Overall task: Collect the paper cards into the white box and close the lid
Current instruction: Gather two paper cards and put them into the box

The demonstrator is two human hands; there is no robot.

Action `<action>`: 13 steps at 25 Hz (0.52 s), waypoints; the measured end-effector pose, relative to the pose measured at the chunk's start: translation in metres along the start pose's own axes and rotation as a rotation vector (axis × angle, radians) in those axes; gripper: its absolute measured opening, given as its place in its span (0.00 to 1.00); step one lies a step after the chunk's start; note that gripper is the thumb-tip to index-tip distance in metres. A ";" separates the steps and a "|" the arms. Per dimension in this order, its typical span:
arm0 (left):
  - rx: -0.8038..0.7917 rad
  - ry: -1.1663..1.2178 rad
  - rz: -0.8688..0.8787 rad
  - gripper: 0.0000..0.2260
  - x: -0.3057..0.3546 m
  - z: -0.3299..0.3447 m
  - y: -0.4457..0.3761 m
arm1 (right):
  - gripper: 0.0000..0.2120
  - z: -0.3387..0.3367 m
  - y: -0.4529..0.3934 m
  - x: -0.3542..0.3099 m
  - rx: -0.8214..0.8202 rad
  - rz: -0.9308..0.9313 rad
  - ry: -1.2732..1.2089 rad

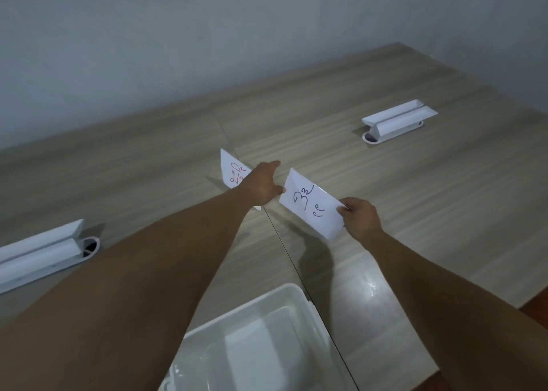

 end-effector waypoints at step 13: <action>0.034 0.246 0.024 0.11 0.059 -0.048 0.120 | 0.09 -0.094 0.057 -0.054 -0.425 -0.168 -0.354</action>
Point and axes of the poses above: each hand's wrist, its own y-axis away from the middle knuckle, its own z-axis out of the palm, x = y × z, the point moved 5 cm from there along -y, towards the middle knuckle, and after that the axes turned 1 degree about x, right-handed, at the moved point
